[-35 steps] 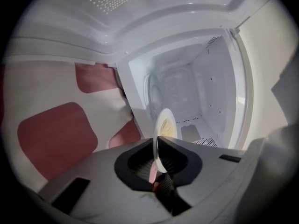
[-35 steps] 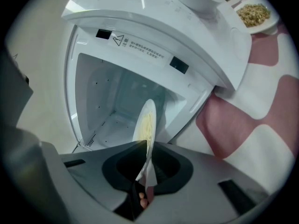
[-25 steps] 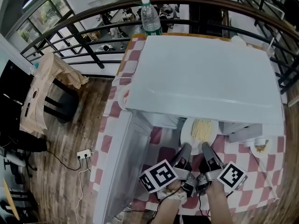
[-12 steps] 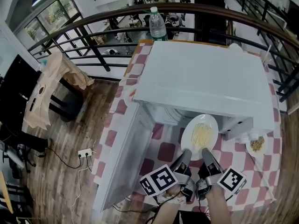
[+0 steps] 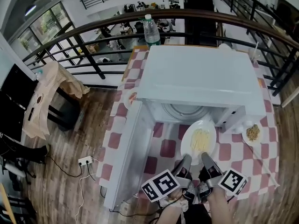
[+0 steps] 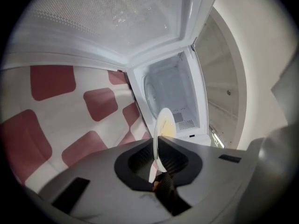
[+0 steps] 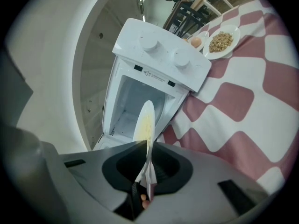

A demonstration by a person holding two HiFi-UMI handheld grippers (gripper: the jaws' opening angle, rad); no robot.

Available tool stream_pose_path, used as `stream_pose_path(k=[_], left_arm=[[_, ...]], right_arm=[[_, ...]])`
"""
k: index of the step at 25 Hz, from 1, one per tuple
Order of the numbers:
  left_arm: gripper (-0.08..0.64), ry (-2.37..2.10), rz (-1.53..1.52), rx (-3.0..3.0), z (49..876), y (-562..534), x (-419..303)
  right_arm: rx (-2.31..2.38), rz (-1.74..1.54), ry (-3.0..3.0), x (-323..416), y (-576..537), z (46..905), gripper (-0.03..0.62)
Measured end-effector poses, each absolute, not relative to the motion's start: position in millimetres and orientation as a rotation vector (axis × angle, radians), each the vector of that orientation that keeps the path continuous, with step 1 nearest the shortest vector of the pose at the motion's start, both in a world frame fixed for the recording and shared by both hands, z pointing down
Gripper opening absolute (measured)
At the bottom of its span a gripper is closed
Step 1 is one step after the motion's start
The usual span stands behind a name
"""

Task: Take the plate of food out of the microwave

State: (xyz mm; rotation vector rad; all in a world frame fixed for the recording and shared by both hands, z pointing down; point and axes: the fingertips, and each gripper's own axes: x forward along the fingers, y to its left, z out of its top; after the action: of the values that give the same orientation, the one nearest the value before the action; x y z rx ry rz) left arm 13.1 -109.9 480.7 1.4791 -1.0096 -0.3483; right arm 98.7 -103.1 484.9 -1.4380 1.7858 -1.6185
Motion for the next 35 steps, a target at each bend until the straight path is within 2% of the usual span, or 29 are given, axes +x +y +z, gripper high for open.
stream_pose_path(k=[15,35], left_arm=[[0.043,-0.987,-0.326,1.488,469,-70,-1],[0.043,-1.001,-0.344,1.496,457,-77,5]], right_arm=[[-1.455,-1.657,1.757,83,-60,472,0.028],[-1.342,-1.614,1.814,82,-77,452,0.028]])
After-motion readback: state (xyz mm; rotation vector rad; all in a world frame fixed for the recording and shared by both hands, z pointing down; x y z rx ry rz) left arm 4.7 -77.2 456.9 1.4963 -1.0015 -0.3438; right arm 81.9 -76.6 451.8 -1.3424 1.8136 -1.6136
